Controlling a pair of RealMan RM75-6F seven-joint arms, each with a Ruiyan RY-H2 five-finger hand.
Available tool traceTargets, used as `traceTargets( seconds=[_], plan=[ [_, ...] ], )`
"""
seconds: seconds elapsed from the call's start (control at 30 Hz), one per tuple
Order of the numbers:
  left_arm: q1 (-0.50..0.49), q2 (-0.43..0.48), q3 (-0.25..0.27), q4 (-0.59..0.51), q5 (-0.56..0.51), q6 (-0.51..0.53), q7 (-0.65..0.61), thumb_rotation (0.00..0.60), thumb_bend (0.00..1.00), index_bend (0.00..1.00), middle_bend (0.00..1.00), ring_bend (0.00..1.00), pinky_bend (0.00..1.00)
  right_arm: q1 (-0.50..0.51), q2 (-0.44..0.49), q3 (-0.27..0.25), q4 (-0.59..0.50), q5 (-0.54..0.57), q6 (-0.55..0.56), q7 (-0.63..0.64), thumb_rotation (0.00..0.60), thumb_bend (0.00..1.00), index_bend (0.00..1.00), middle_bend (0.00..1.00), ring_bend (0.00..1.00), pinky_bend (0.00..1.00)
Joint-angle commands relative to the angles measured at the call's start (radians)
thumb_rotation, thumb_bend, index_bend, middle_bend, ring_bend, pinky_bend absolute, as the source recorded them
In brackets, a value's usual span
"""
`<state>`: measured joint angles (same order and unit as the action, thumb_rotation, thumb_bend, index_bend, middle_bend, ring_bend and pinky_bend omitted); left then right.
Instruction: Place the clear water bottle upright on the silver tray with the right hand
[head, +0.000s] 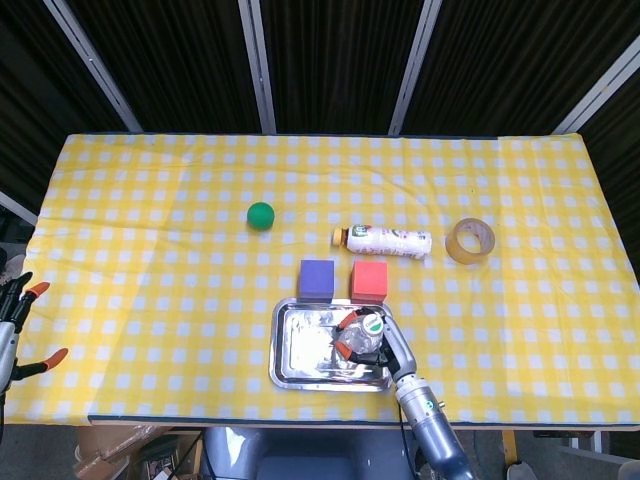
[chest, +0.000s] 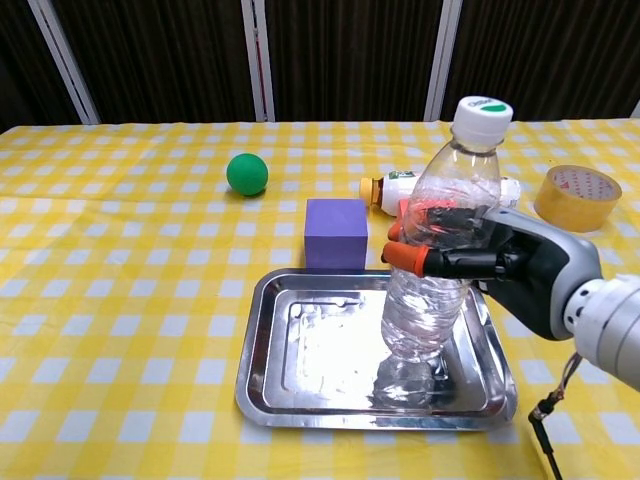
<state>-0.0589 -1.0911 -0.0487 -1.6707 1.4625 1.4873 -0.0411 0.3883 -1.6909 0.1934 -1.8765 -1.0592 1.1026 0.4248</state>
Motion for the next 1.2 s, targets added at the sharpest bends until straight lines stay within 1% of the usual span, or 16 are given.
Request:
traceTargets(
  seconds=[0.03, 0.23, 0.27, 0.33, 0.37, 0.4, 0.43, 0.5, 0.6, 0.73, 1.0, 1.1, 1.2],
  plan=[
    [0.000, 0.000, -0.002, 0.001, -0.003, 0.000, -0.001, 0.600, 0.16, 0.13, 0.00, 0.00, 0.00, -0.012, -0.021, -0.009, 0.028, -0.016, 0.001, 0.018, 0.600, 0.64, 0.81, 0.63, 0.29, 0.00],
    [-0.004, -0.003, 0.002, 0.002, -0.002, -0.011, 0.005, 0.600, 0.16, 0.13, 0.00, 0.00, 0.00, -0.024, -0.044, -0.022, 0.060, -0.022, -0.011, 0.031, 0.600, 0.64, 0.81, 0.63, 0.29, 0.00],
    [-0.004, -0.004, 0.003, 0.001, -0.001, -0.010, 0.008, 0.600, 0.16, 0.13, 0.00, 0.00, 0.00, -0.025, -0.048, -0.023, 0.066, -0.023, -0.017, 0.038, 0.600, 0.64, 0.79, 0.63, 0.29, 0.00],
    [-0.004, -0.004, 0.003, 0.000, -0.001, -0.009, 0.011, 0.600, 0.16, 0.13, 0.00, 0.00, 0.00, -0.021, -0.045, -0.026, 0.072, -0.022, -0.039, 0.040, 0.600, 0.56, 0.68, 0.58, 0.24, 0.00],
    [-0.003, -0.004, 0.004, -0.002, 0.001, -0.008, 0.012, 0.600, 0.16, 0.13, 0.00, 0.00, 0.00, -0.016, -0.037, -0.029, 0.071, -0.018, -0.063, 0.046, 0.600, 0.48, 0.57, 0.51, 0.19, 0.00],
    [-0.003, -0.004, 0.004, -0.002, 0.001, -0.008, 0.013, 0.600, 0.16, 0.13, 0.00, 0.00, 0.00, -0.013, -0.029, -0.032, 0.068, -0.015, -0.083, 0.050, 0.600, 0.38, 0.46, 0.42, 0.13, 0.00],
    [-0.004, -0.004, 0.004, -0.002, 0.001, -0.009, 0.013, 0.600, 0.16, 0.13, 0.00, 0.00, 0.00, -0.004, -0.011, -0.036, 0.062, -0.013, -0.120, 0.059, 0.600, 0.33, 0.38, 0.36, 0.09, 0.00],
    [-0.005, -0.005, 0.004, -0.001, -0.003, -0.012, 0.015, 0.600, 0.16, 0.13, 0.00, 0.00, 0.00, 0.007, 0.017, -0.037, 0.054, -0.022, -0.175, 0.089, 0.600, 0.21, 0.19, 0.21, 0.01, 0.00],
    [-0.007, -0.006, 0.004, -0.002, -0.006, -0.018, 0.017, 0.600, 0.16, 0.13, 0.00, 0.00, 0.00, 0.018, 0.056, -0.039, 0.052, -0.070, -0.256, 0.165, 0.600, 0.14, 0.05, 0.11, 0.00, 0.00],
    [-0.006, -0.006, 0.006, -0.004, -0.001, -0.015, 0.022, 0.600, 0.16, 0.13, 0.00, 0.00, 0.00, 0.016, 0.074, -0.039, 0.066, -0.139, -0.299, 0.257, 0.600, 0.13, 0.02, 0.08, 0.00, 0.00],
    [-0.005, -0.006, 0.007, -0.004, 0.000, -0.013, 0.023, 0.600, 0.16, 0.13, 0.00, 0.00, 0.00, 0.006, 0.087, -0.054, 0.095, -0.237, -0.304, 0.366, 0.600, 0.13, 0.00, 0.04, 0.00, 0.00],
    [-0.007, -0.007, 0.007, -0.003, 0.000, -0.015, 0.024, 0.600, 0.16, 0.13, 0.00, 0.00, 0.00, 0.003, 0.113, -0.064, 0.098, -0.270, -0.303, 0.395, 0.600, 0.13, 0.00, 0.03, 0.00, 0.00],
    [-0.007, -0.007, 0.008, -0.002, 0.000, -0.015, 0.023, 0.600, 0.16, 0.13, 0.00, 0.00, 0.00, -0.003, 0.175, -0.089, 0.101, -0.324, -0.305, 0.434, 0.600, 0.13, 0.00, 0.03, 0.00, 0.00]
  ],
)
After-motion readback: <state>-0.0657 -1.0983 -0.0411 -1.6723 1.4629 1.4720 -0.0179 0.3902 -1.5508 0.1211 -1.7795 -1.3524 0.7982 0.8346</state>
